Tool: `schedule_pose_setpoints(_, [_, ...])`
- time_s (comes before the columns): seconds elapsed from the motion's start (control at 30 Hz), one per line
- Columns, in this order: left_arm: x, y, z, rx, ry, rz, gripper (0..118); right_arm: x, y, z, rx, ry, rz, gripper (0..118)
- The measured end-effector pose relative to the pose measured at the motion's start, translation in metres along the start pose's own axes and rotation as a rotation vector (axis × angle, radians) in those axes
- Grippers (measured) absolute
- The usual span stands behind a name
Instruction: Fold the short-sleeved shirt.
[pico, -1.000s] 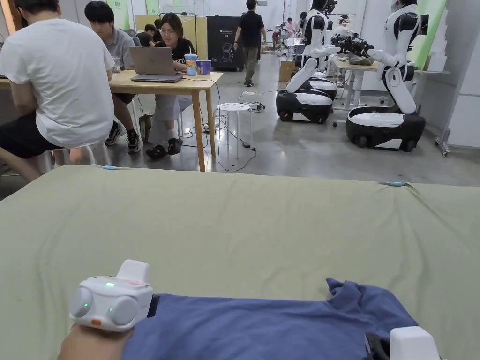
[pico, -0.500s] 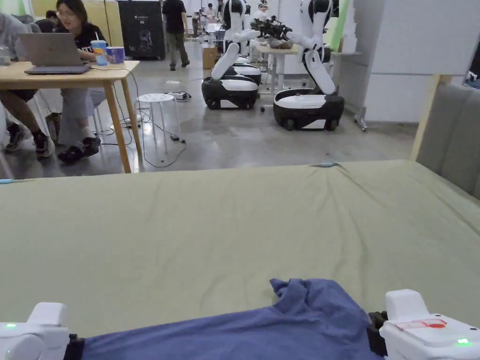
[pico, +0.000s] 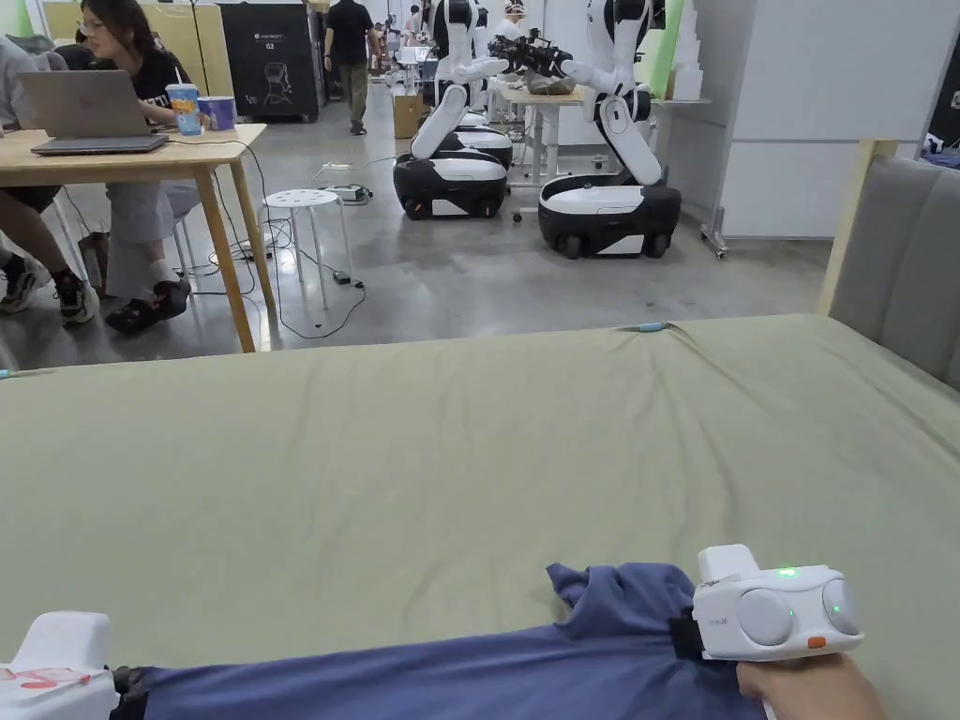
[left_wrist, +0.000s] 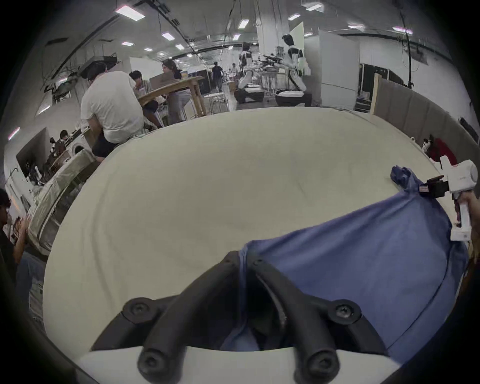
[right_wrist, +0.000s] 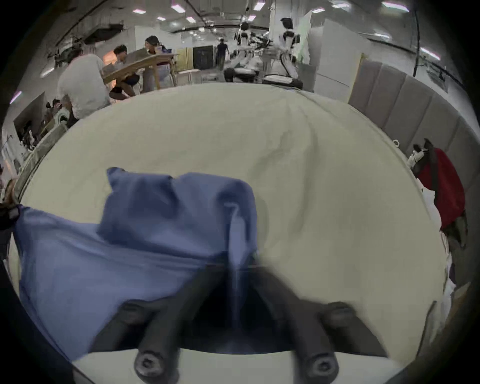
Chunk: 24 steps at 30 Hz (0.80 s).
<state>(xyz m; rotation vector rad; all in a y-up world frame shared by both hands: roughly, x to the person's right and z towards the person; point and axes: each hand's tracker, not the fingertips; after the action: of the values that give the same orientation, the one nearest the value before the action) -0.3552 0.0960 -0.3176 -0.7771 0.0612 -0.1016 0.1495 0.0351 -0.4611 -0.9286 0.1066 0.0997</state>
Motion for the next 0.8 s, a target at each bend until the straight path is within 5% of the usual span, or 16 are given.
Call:
schedule_pose_setpoints(0.47, [0.004,-0.055,0.165,0.184,-0.031,0.084,2,0.014,-0.084,0.216,0.321,0.038,0.112,4])
schedule_pose_setpoints(0.8, [0.016,-0.207,0.186,-0.027,-0.065,0.174,2,0.021,-0.225,0.221,0.162,0.055,0.166,4])
